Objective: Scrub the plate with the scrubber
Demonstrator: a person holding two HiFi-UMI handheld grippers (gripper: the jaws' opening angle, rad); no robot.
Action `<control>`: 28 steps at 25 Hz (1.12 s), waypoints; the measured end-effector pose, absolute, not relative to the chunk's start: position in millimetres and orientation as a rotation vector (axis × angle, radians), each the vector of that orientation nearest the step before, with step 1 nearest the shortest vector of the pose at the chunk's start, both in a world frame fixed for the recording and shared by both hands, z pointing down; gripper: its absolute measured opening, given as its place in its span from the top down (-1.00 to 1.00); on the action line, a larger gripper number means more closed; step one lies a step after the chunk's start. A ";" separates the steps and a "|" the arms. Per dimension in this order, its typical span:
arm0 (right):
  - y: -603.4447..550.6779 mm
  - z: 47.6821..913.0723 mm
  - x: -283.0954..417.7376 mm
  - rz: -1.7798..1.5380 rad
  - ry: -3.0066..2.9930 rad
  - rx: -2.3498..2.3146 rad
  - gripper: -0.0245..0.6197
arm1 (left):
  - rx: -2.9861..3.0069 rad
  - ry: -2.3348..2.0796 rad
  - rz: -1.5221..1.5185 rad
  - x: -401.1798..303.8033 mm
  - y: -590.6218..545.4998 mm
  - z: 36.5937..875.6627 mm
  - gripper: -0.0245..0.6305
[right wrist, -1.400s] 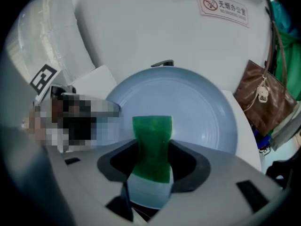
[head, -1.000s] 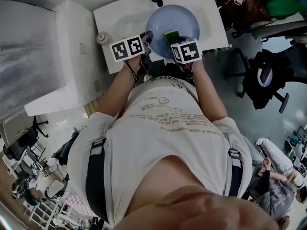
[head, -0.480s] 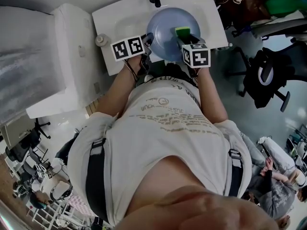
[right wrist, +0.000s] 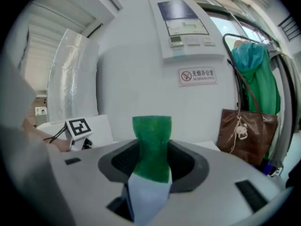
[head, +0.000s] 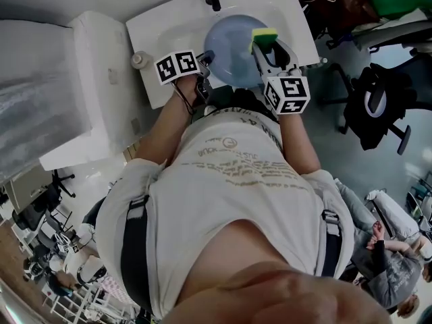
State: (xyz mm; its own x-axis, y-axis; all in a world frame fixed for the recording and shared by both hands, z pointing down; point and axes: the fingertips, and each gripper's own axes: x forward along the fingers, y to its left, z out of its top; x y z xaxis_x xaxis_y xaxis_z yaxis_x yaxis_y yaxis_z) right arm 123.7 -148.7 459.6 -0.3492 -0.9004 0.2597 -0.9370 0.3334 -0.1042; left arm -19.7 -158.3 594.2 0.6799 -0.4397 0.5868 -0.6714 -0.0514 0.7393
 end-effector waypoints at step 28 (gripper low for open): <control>-142.9 426.7 132.3 0.233 -2.558 1.704 0.37 | 1.037 -0.989 0.127 -59.6 -163.9 710.0 0.77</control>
